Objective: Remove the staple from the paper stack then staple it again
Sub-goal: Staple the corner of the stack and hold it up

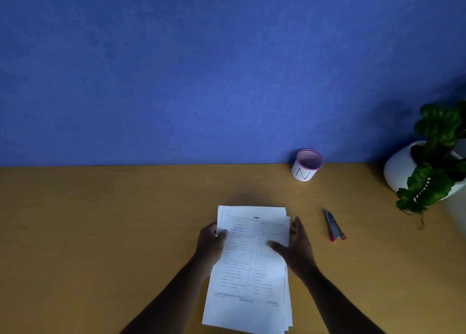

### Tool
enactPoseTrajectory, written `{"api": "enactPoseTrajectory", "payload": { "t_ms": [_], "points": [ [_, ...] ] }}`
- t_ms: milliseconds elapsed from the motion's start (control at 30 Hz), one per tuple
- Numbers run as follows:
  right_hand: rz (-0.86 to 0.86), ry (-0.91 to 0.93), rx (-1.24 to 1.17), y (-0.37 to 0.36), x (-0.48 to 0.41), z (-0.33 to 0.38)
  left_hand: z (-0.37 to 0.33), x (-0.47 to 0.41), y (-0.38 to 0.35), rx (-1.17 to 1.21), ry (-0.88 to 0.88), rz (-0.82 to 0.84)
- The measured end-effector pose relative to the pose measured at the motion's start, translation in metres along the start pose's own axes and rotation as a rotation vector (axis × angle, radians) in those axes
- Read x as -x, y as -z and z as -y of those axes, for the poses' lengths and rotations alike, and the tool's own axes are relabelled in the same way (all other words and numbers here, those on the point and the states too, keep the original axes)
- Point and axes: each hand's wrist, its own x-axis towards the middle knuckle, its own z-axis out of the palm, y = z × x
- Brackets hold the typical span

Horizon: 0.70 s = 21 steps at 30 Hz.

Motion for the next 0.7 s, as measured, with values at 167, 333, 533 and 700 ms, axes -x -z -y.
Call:
{"api": "enactPoseTrajectory", "payload": {
  "t_ms": [167, 333, 533, 700],
  "points": [
    [0.141, -0.169, -0.419, 0.009, 0.014, 0.016, -0.010, -0.006, 0.011, 0.140, 0.039, -0.031],
    [0.105, -0.110, -0.388, 0.006, 0.020, 0.035, -0.024, -0.006, 0.013, 0.207, 0.009, -0.052],
    [-0.028, -0.045, -0.357, 0.009, 0.019, 0.055, -0.036, -0.001, 0.018, 0.245, -0.088, 0.013],
    [-0.062, 0.143, -0.359, 0.021, 0.023, 0.072, -0.058, 0.021, 0.015, 0.190, -0.332, -0.076]
  ]
}}
